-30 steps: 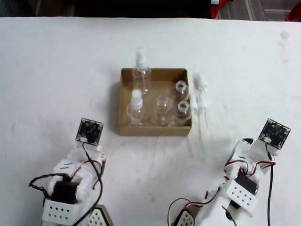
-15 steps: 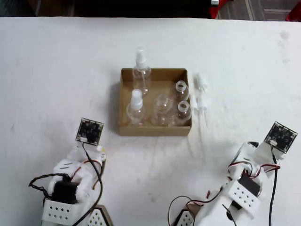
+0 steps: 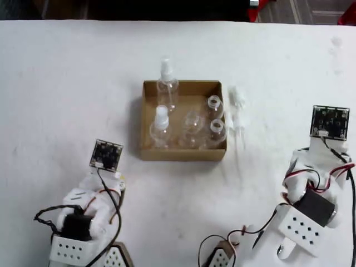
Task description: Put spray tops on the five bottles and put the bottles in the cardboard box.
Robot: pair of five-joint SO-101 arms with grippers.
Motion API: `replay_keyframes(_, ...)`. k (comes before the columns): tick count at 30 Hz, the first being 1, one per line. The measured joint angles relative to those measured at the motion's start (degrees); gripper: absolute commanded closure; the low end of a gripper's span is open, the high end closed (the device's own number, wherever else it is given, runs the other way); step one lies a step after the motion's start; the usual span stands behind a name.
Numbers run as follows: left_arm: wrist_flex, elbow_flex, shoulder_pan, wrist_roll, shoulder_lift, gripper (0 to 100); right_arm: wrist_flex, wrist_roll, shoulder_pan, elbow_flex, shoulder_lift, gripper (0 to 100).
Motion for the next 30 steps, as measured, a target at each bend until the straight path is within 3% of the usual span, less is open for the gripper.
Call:
replay_keyframes(10, 0.0, 0.0, 0.0, 0.0, 0.0, 98, 6.0, 2.1, -0.9, -14.9, 6.7, 81.4)
replay_keyframes(20, 0.0, 0.0, 0.0, 0.0, 0.0, 98, 22.3, 2.4, -7.7, -43.3, 38.5, 81.4)
replay_keyframes(30, 0.0, 0.0, 0.0, 0.0, 0.0, 98, 32.4, 0.8, -20.9, -72.1, 68.3, 81.9)
